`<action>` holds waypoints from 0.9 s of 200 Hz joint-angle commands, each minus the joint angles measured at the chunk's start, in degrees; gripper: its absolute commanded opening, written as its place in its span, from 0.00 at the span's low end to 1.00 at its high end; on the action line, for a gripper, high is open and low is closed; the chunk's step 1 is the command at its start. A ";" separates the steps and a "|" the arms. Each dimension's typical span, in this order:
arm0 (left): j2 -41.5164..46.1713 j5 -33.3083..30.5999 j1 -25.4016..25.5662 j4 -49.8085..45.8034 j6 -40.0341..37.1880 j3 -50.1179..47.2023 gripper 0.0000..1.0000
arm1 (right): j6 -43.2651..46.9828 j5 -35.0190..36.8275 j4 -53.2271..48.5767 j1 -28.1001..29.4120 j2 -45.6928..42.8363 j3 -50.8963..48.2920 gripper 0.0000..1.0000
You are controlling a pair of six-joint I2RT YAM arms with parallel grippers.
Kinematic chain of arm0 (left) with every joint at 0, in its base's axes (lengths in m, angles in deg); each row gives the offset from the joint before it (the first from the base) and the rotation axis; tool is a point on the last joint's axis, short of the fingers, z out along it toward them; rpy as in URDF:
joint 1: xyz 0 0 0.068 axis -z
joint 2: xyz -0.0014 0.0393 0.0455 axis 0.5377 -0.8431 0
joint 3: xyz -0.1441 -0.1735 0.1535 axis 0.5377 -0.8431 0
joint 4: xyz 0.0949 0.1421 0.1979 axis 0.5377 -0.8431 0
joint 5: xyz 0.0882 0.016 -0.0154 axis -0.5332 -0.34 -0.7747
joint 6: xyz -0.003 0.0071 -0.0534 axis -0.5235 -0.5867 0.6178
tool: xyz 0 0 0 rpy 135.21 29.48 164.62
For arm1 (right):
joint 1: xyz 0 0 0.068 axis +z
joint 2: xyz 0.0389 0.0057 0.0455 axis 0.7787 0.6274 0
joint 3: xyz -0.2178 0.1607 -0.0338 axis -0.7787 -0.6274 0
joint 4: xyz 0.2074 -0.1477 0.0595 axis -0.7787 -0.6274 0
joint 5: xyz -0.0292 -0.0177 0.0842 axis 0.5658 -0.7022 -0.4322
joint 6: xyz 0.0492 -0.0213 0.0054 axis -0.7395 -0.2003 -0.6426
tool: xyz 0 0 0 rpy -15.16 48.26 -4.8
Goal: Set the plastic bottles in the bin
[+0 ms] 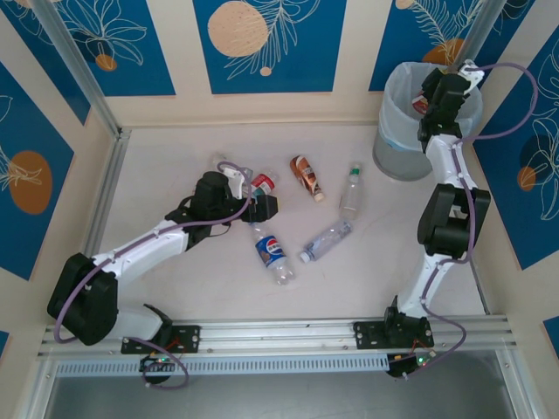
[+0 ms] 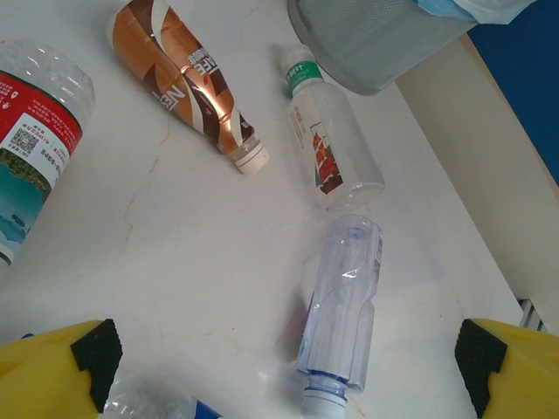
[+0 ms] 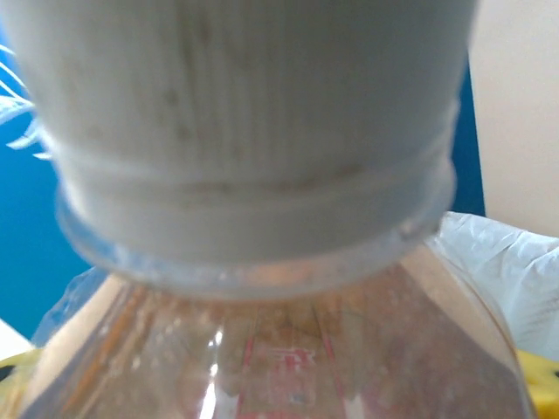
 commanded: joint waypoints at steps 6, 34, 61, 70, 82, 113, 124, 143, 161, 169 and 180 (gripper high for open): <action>-0.18 -0.19 0.68 -0.17 -0.46 1.41 0.99 | 5.90 3.85 -12.71 0.01 2.91 8.48 0.54; -0.58 -0.29 0.70 -0.10 -0.39 1.45 0.99 | 5.76 4.62 -25.73 -0.46 8.28 19.33 0.58; -0.83 -0.15 0.76 0.00 -0.48 1.67 0.99 | 5.75 7.96 -38.31 -0.42 14.64 31.44 0.59; -1.03 -0.07 0.84 -0.09 -0.62 1.67 0.99 | 5.98 9.74 -41.39 -0.35 16.73 35.37 0.59; -1.06 -0.04 0.85 -0.18 -0.70 1.70 0.99 | 6.55 11.76 -44.65 -0.38 19.24 40.24 0.60; -1.22 -0.13 0.85 -0.01 -0.65 1.50 0.99 | 10.13 16.00 -45.77 -0.20 22.31 44.31 0.61; -1.34 -0.04 0.87 0.10 -0.74 1.50 0.99 | 11.23 17.41 -45.13 -0.01 22.81 44.17 0.63; -1.72 0.15 0.82 0.17 -0.73 1.61 0.99 | 12.91 18.09 -44.33 0.02 23.82 44.24 0.65; -2.05 0.34 0.87 0.17 -0.70 1.78 0.99 | 13.85 18.97 -43.85 0.01 24.97 44.55 0.67; -2.10 0.36 0.82 0.17 -0.65 1.81 0.99 | 14.03 19.29 -43.69 -0.07 25.62 44.81 0.67; -2.09 0.33 0.82 0.17 -0.57 1.71 0.99 | 14.39 19.90 -43.87 0.02 26.41 45.41 0.69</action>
